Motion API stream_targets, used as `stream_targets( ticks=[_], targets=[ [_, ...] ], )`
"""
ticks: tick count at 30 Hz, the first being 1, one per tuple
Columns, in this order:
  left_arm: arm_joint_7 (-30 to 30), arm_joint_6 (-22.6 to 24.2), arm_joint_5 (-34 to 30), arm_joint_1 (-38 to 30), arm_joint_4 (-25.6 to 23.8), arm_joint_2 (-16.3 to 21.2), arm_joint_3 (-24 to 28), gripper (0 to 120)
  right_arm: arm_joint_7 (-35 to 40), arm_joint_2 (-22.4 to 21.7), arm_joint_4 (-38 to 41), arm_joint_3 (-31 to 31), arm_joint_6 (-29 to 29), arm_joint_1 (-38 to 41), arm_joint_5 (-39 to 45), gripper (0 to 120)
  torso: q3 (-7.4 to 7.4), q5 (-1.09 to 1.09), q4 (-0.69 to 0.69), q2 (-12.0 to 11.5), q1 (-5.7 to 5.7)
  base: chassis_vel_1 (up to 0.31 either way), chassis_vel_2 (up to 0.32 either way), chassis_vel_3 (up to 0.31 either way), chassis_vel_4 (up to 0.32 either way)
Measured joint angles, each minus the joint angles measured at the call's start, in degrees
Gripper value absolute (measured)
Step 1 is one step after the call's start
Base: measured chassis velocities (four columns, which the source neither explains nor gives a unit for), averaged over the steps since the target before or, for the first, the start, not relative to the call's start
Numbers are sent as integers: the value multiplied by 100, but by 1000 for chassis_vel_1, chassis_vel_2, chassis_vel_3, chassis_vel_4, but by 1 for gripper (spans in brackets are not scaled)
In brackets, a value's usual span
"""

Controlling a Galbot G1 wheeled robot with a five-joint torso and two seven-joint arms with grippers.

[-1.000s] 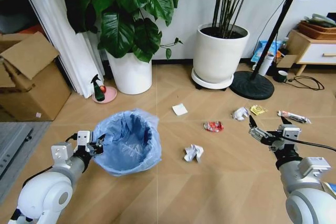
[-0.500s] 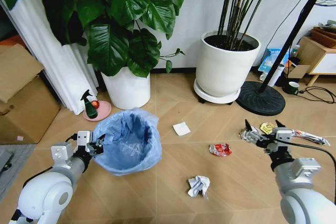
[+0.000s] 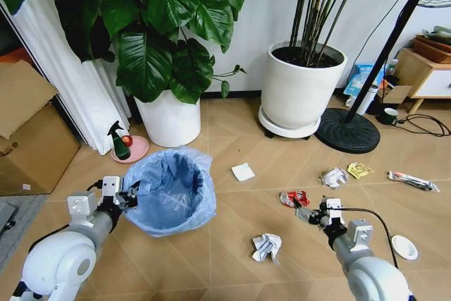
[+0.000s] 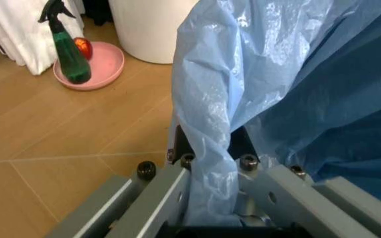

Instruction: Pick up the trash bin and place the garbage on the floor into it.

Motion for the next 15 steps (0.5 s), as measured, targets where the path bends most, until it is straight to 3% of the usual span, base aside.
stream_targets(
  ticks=[2,9,15],
  targets=[
    [1,1,4,23,-10,-29,-2,0,-610,-364,-253,63,195,-42,-7,100,0,-1,-1,0,0,0,0,0,0],
    [0,2,35,-9,26,-72,65,0,-1919,-985,-1026,-143,963,221,-513,100,0,-1,0,0,0,0,0,0,0],
    [8,5,66,-29,95,-114,90,0,-2408,-1322,-1726,-1169,1419,852,-1019,100,1,1,1,0,1,0,0,0,0]
  ],
)
